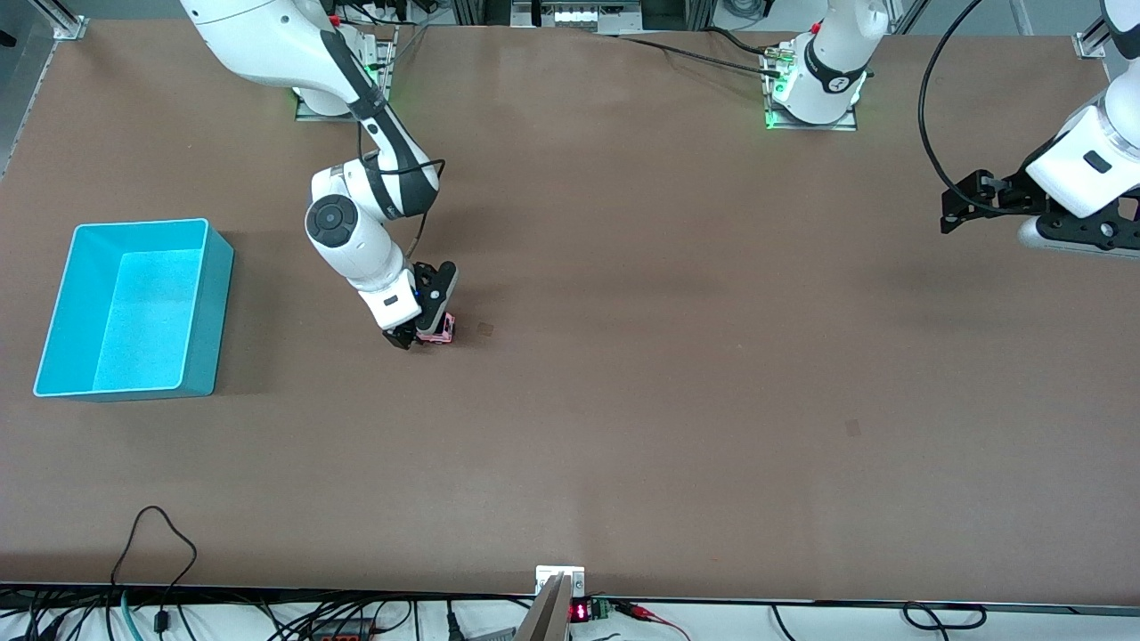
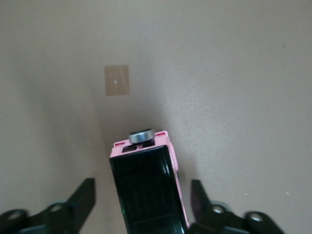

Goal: Wind and store pink jeep toy
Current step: 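Lower the right gripper and grasp the pink jeep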

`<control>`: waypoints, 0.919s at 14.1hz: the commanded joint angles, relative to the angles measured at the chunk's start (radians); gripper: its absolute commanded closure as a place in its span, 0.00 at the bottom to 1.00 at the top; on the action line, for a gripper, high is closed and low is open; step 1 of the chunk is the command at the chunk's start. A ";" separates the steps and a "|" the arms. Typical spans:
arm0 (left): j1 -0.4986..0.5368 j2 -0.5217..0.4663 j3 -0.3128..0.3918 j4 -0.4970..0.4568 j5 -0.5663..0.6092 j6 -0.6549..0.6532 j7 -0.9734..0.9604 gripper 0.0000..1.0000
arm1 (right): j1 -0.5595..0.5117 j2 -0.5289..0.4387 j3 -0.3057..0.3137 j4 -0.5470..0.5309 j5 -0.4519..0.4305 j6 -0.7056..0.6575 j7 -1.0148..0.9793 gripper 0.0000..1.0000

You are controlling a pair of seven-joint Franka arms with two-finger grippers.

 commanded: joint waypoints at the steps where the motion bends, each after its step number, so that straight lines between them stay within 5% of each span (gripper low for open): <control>1: -0.005 0.013 0.011 0.027 -0.028 -0.010 0.012 0.00 | -0.008 -0.015 0.004 -0.027 0.009 0.012 -0.037 0.85; 2: -0.004 0.013 0.013 0.027 -0.028 -0.010 0.012 0.00 | -0.007 -0.029 0.004 -0.032 0.009 0.009 -0.036 0.98; 3: -0.002 0.013 0.013 0.027 -0.028 -0.010 0.012 0.00 | -0.007 -0.039 0.004 -0.032 0.009 0.009 -0.031 1.00; 13: -0.001 0.013 0.013 0.028 -0.028 -0.012 0.007 0.00 | -0.073 -0.256 -0.070 -0.024 0.010 -0.286 0.206 1.00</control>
